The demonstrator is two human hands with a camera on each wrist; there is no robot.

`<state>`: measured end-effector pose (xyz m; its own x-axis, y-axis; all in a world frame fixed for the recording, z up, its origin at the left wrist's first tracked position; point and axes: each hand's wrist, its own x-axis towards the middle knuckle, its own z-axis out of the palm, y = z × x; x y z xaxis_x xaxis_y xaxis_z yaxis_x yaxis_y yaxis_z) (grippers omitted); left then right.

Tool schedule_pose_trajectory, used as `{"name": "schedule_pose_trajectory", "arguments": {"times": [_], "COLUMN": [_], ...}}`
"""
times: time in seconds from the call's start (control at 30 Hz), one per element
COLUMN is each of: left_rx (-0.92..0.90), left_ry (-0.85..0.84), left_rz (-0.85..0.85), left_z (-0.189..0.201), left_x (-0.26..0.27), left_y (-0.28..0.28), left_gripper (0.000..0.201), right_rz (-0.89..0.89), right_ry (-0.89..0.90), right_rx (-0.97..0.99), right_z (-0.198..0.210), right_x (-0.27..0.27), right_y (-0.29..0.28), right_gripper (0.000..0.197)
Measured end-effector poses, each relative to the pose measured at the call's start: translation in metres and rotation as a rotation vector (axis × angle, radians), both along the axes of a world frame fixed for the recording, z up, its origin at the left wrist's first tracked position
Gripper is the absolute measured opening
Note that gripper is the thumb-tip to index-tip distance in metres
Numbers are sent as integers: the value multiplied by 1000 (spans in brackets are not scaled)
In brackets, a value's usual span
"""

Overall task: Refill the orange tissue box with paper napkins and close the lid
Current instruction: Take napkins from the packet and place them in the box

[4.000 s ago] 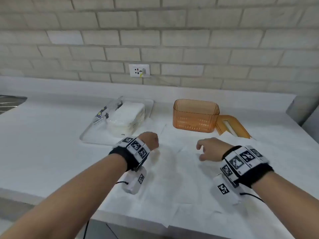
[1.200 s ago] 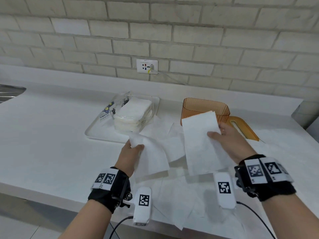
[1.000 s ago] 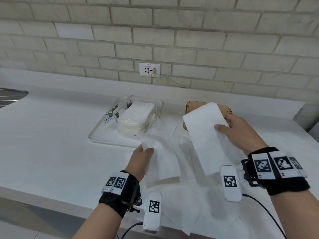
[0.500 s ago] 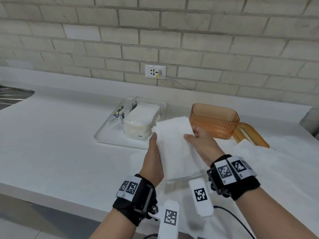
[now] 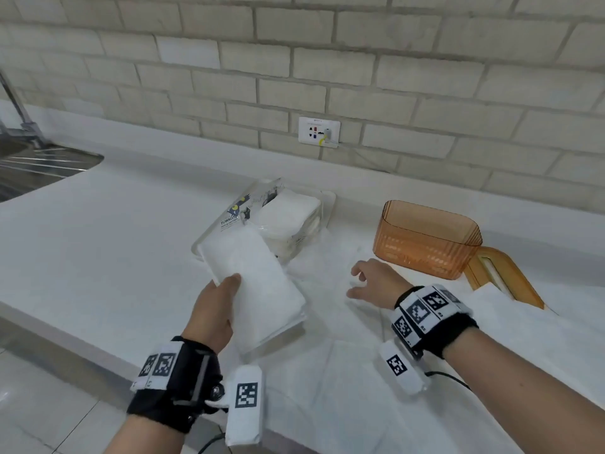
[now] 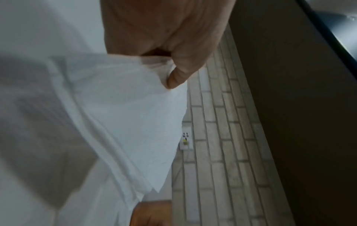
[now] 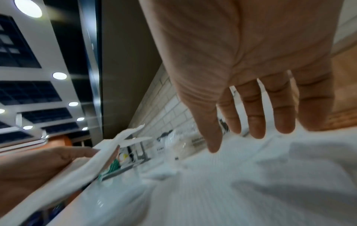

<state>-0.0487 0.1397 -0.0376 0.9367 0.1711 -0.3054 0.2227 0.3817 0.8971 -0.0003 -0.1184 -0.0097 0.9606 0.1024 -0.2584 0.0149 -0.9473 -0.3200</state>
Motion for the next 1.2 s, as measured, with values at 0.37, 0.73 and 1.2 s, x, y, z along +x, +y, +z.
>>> {"name": "schedule_pose_trajectory", "arguments": {"times": [0.37, 0.73, 1.2], "left_rx": [-35, -29, 34], "left_ry": [74, 112, 101], "left_rz": [177, 249, 101], "left_z": [-32, -33, -32], "left_x": [-34, -45, -44], "left_y": [16, 37, 45], "left_gripper": [27, 24, 34], "right_rz": [220, -194, -498], "right_ry": [128, 10, 225], "right_rx": [-162, 737, 600], "right_z": [-20, 37, -31], "right_x": [13, 21, -56], "right_y": [31, 1, 68], "right_gripper": [60, 30, 26]}}
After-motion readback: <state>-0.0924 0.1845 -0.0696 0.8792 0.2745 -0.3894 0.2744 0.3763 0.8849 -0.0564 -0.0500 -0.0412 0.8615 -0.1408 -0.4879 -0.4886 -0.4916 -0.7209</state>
